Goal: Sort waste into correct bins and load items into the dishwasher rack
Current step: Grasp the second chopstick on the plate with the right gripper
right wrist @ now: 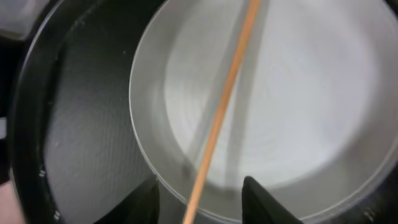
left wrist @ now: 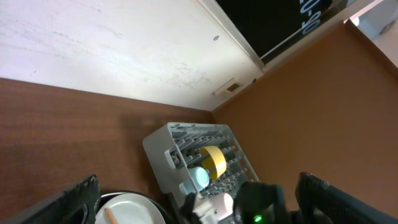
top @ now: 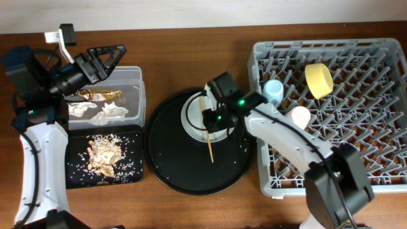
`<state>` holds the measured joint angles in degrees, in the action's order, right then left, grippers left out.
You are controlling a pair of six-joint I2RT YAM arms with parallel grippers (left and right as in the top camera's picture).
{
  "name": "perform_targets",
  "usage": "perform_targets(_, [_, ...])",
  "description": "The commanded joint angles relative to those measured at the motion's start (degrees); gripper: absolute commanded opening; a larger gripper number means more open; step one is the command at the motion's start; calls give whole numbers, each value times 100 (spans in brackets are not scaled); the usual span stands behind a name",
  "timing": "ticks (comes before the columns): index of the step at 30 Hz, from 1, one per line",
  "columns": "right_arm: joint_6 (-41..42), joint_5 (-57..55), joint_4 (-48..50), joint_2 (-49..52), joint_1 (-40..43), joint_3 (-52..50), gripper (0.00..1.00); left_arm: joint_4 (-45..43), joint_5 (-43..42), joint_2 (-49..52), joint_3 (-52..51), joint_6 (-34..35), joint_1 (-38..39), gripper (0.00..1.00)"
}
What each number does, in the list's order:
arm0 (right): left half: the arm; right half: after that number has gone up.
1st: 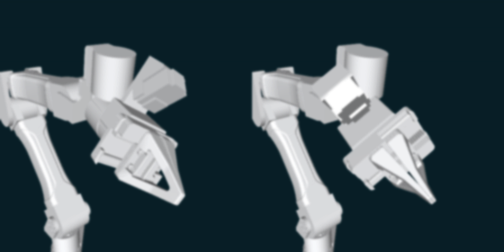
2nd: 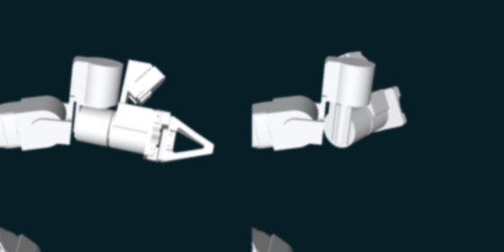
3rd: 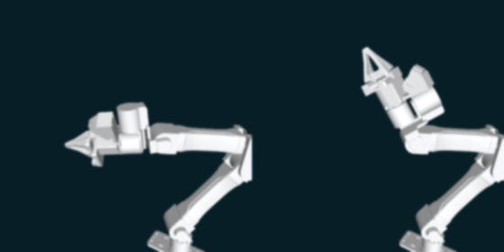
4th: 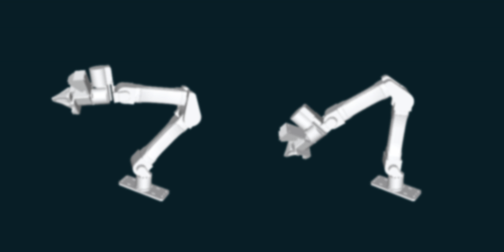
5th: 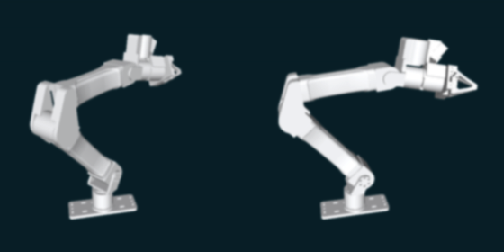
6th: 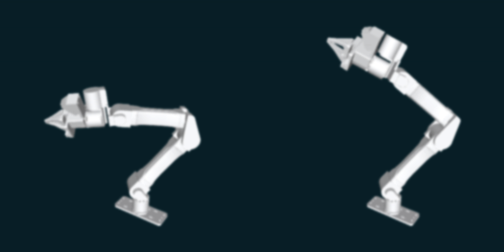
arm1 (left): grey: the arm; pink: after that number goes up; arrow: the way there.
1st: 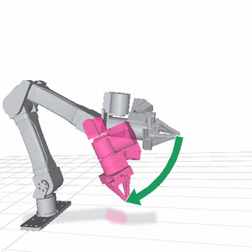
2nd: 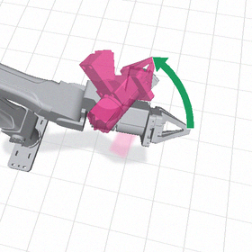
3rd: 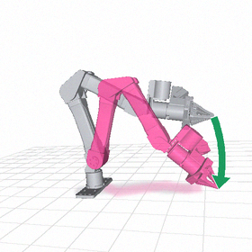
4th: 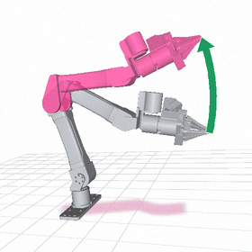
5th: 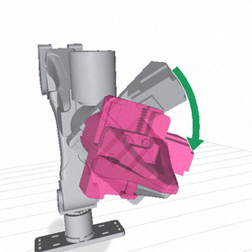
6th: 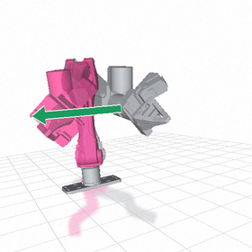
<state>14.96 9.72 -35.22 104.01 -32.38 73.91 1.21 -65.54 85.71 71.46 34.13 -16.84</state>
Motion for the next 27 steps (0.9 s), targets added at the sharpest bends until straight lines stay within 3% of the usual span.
perform_targets(1, [59,-162,492,184,-98,-376,43,-9,-13,-13,22,-9,-22,99])
perform_targets(14, [59,-140,1193,660,-98,-577,45,-11,-13,-13,22,-9,-22,99])
perform_targets(27, [59,-140,1222,710,-98,-588,33,-11,-13,-13,22,-9,-22,99])
